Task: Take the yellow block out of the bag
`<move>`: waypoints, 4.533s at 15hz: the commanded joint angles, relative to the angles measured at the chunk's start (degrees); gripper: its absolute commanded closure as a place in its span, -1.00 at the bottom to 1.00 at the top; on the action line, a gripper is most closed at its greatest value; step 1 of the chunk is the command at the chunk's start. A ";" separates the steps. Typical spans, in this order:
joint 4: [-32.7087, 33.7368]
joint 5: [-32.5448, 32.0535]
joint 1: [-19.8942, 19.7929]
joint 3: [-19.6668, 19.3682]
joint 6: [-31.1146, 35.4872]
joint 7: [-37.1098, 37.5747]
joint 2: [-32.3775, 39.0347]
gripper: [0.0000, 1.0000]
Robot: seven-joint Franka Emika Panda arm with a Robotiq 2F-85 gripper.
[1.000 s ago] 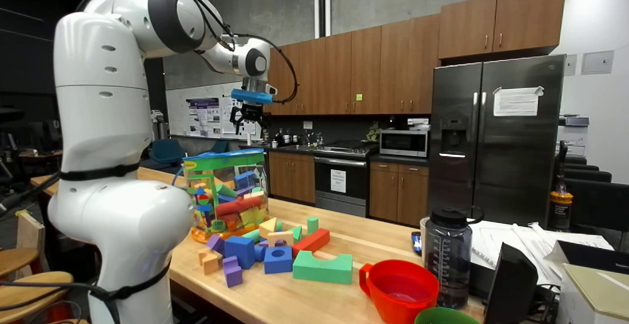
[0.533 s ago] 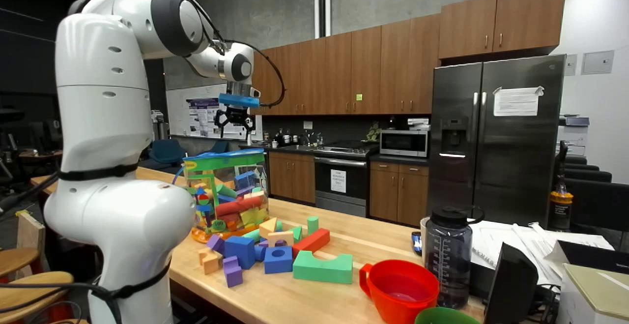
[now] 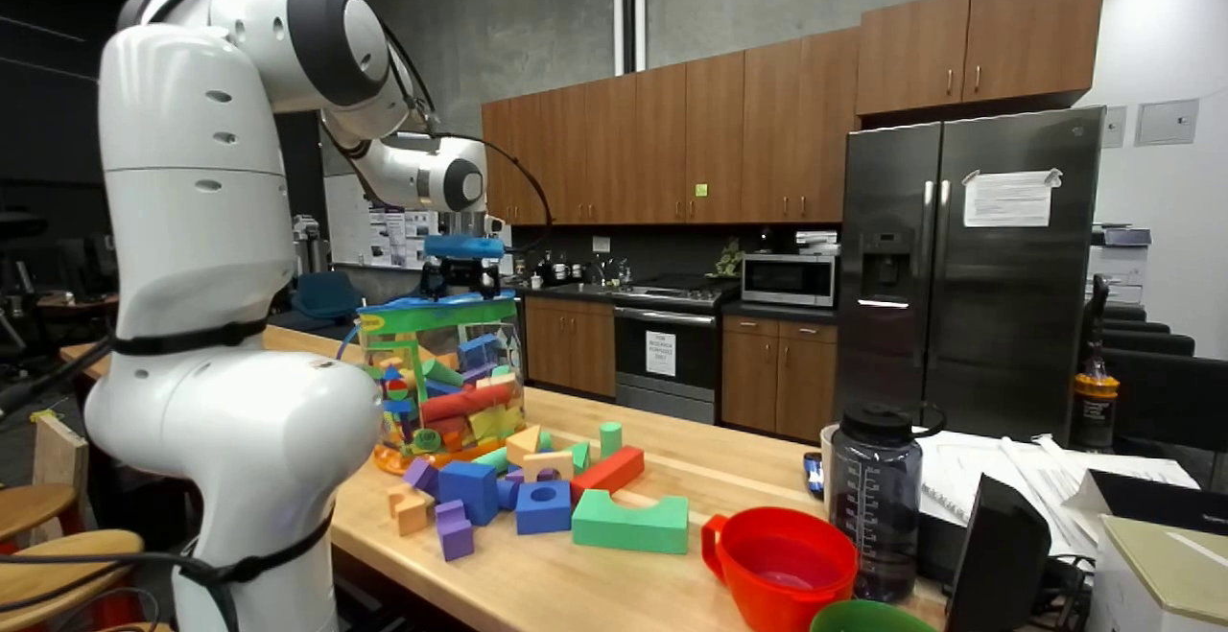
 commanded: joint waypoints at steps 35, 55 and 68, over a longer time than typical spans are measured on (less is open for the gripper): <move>1.32 3.76 3.32 5.37 6.86 -7.71 7.67 -1.00; -10.06 17.55 2.60 9.46 31.85 -11.13 8.02 -1.00; -5.57 5.13 0.51 5.68 17.75 -10.59 5.53 -0.55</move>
